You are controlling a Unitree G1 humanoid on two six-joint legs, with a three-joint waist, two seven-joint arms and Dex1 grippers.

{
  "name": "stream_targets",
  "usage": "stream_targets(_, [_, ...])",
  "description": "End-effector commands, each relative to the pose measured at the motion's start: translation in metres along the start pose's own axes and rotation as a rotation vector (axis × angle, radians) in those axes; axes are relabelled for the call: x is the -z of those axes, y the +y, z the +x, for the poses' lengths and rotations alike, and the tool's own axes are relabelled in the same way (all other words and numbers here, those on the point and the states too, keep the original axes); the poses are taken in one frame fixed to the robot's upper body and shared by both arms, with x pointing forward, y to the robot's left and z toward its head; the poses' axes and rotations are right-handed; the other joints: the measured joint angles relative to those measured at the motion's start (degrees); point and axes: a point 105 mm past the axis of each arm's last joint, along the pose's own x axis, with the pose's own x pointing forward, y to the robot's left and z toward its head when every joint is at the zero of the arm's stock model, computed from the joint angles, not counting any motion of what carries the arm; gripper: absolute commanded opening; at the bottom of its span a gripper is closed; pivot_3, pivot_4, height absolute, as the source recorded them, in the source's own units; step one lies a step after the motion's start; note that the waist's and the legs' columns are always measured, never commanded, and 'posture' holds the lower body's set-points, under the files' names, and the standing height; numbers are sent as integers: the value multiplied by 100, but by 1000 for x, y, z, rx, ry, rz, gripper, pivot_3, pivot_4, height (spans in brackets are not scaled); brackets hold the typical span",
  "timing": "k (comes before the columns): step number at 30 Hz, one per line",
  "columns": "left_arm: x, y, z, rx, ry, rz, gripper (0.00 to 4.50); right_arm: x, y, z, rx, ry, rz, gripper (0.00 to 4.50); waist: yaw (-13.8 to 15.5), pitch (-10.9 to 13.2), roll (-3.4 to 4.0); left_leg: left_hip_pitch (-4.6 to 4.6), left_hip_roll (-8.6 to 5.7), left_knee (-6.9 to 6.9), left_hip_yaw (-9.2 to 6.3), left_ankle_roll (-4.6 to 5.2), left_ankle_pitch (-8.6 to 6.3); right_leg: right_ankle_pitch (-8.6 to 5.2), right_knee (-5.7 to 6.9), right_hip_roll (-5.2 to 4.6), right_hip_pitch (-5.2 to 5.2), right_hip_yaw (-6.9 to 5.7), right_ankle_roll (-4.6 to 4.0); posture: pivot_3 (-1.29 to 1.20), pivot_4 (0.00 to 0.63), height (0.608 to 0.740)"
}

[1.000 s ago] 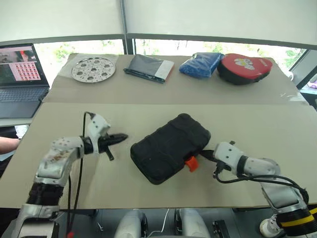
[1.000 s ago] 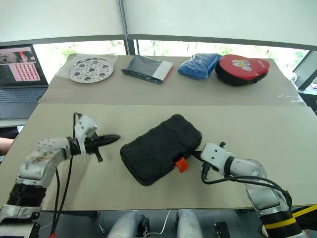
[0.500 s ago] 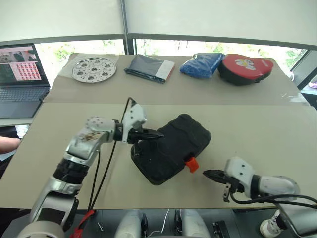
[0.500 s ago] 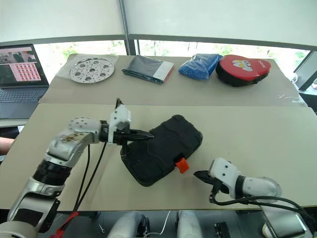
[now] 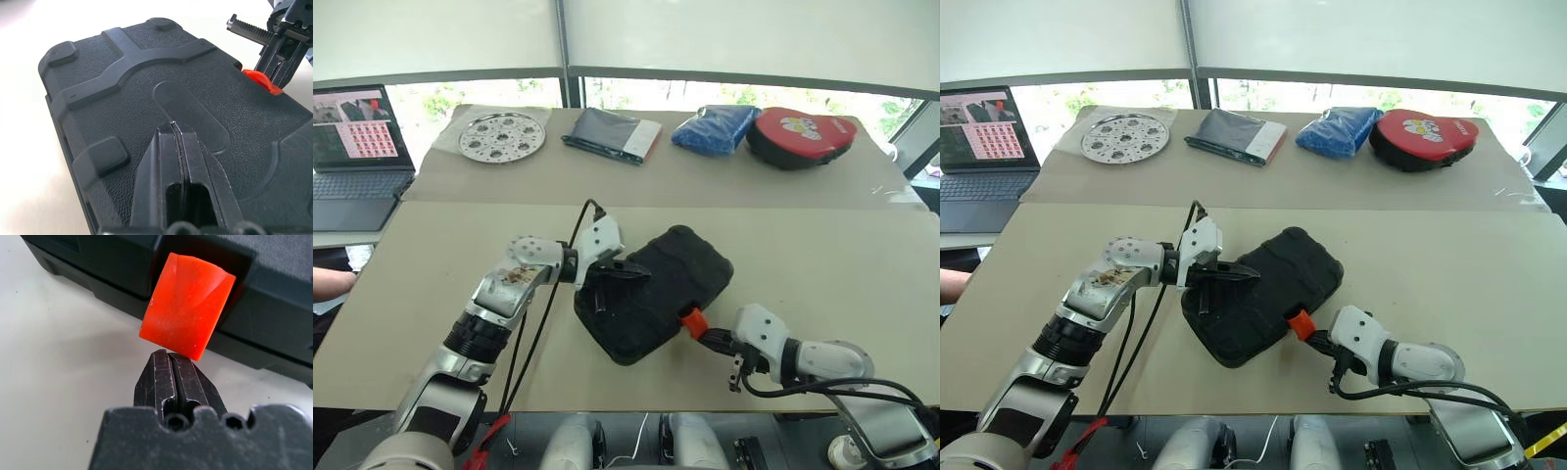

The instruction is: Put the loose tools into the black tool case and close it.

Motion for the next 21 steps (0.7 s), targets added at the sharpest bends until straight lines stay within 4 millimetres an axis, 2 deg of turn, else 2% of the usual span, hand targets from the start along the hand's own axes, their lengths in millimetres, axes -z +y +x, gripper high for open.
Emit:
stream_targets(1, [12,-6,3,25,41,-14,34,-14,-1,3,-8,-16,-55,50,-4,0,0,0,0,0,0,0,0,0,0,0,0,0,0,0,150,740])
stream_targets(7, [17,-10,5,34,55,-21,34,-8,-6,15,-20,37,-90,50,-16,-1,1,0,0,0,0,0,0,0,1,1,-1,0,0,0,150,740])
stream_targets(11, [22,-11,5,38,70,-26,34,-6,-10,16,-1,54,-85,50,-27,-2,0,4,2,1,0,0,0,0,3,2,2,1,-1,0,150,740])
stream_targets(21, [27,-13,7,40,81,-43,34,7,-6,-27,21,70,-18,50,17,-20,16,3,-1,2,0,10,-6,0,-6,-4,12,-1,3,0,150,740])
